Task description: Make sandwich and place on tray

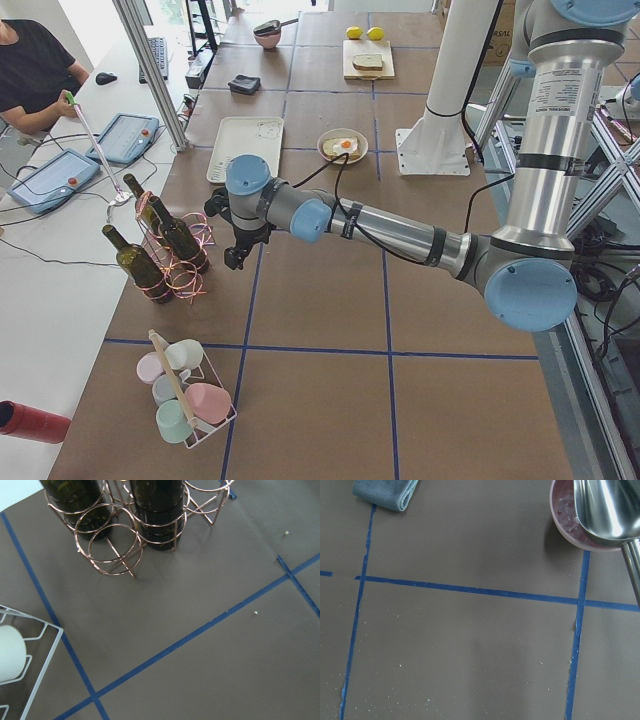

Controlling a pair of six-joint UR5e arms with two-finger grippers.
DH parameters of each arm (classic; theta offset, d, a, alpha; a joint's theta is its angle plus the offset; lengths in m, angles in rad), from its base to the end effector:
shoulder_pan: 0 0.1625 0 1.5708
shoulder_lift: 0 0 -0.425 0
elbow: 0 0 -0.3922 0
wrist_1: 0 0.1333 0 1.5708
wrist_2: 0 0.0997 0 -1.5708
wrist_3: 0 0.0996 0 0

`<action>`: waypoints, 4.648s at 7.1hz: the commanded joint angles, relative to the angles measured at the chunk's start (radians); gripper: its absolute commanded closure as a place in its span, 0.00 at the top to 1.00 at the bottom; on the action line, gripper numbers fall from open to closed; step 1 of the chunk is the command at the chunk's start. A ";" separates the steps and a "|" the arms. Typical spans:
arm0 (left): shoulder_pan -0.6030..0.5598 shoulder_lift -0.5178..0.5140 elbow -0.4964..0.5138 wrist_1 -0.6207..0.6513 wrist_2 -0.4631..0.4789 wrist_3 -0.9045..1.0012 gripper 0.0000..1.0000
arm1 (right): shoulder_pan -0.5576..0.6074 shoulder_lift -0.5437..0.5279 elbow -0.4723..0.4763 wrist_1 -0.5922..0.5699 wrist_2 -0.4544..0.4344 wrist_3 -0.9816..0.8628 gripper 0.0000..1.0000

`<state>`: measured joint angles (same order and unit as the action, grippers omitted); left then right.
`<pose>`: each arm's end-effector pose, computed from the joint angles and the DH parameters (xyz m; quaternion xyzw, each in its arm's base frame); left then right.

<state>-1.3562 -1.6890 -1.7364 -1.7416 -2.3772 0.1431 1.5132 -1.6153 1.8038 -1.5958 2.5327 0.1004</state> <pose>0.0564 -0.5470 0.4929 0.1935 0.3894 0.2464 0.8661 0.0242 -0.4762 0.5536 0.0358 -0.4654 -0.0189 0.8842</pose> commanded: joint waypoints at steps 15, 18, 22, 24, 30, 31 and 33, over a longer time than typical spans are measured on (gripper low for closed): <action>0.391 -0.135 -0.101 -0.282 0.096 -1.017 1.00 | -0.924 -0.615 0.040 1.162 -0.549 1.087 0.81; 0.387 -0.129 -0.107 -0.288 0.098 -1.017 1.00 | -0.929 -0.534 -0.041 1.163 -0.551 1.088 0.77; 0.385 -0.123 -0.107 -0.288 0.096 -1.016 1.00 | -0.923 -0.548 -0.041 1.206 -0.517 1.087 0.67; 0.385 -0.118 -0.106 -0.288 0.096 -1.014 1.00 | -0.921 -0.549 -0.035 1.206 -0.517 1.087 0.68; 0.387 -0.118 -0.107 -0.288 0.096 -1.019 1.00 | -0.918 -0.552 -0.029 1.208 -0.517 1.087 0.21; 0.387 -0.118 -0.107 -0.288 0.096 -1.019 1.00 | -0.916 -0.555 -0.020 1.208 -0.515 1.087 0.08; 0.387 -0.118 -0.106 -0.288 0.096 -1.019 1.00 | -0.915 -0.567 0.006 1.208 -0.511 1.087 0.00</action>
<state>-0.9695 -1.8070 -1.8435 -2.0294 -2.2810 -0.8759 0.5973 -2.1756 1.7946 -0.3881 2.0187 1.1873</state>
